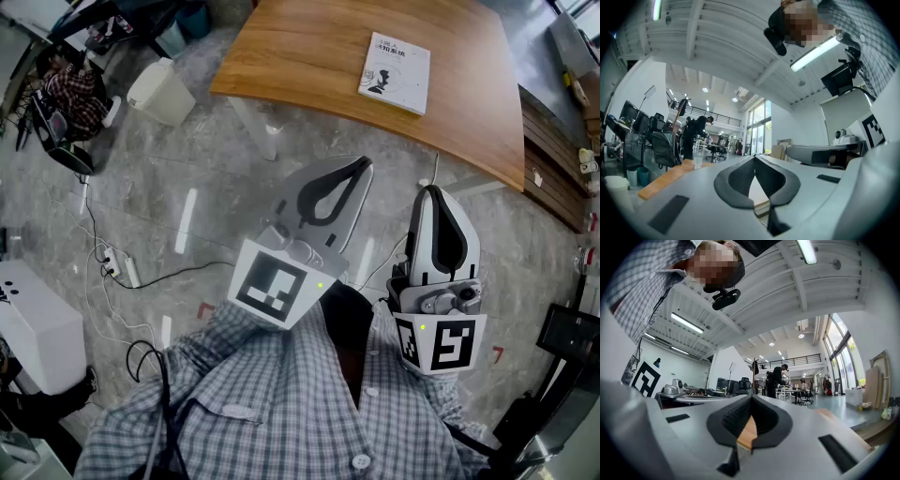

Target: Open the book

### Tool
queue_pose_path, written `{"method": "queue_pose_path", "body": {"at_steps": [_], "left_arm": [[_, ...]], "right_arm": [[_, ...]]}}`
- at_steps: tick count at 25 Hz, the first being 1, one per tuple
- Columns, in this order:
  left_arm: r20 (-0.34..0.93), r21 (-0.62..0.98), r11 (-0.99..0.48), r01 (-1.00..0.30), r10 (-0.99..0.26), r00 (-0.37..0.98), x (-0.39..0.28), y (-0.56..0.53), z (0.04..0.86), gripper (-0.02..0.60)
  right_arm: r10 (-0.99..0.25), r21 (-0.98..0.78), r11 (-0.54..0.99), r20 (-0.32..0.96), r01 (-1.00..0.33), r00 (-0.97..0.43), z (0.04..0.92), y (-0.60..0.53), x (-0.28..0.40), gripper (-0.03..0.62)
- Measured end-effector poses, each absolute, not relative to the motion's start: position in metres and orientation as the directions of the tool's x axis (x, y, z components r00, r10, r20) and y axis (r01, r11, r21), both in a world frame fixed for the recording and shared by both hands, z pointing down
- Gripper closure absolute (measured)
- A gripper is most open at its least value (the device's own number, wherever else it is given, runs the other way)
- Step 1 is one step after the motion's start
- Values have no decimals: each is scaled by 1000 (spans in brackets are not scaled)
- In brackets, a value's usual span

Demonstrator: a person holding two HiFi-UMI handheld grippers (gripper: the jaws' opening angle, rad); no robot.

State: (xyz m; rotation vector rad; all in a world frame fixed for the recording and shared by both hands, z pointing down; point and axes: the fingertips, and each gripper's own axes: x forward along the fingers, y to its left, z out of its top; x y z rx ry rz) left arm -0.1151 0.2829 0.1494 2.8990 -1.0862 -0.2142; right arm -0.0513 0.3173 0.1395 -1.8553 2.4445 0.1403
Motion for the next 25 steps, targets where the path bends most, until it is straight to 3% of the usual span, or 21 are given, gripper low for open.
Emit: {"method": "queue_pose_path", "body": {"at_steps": [25], "left_arm": [[-108,70,-764,-642,-645,756,-139,273,154,572]], "right_arm": [[-971,33,211,-108,-977,-214,139,317,-63,574]]}}
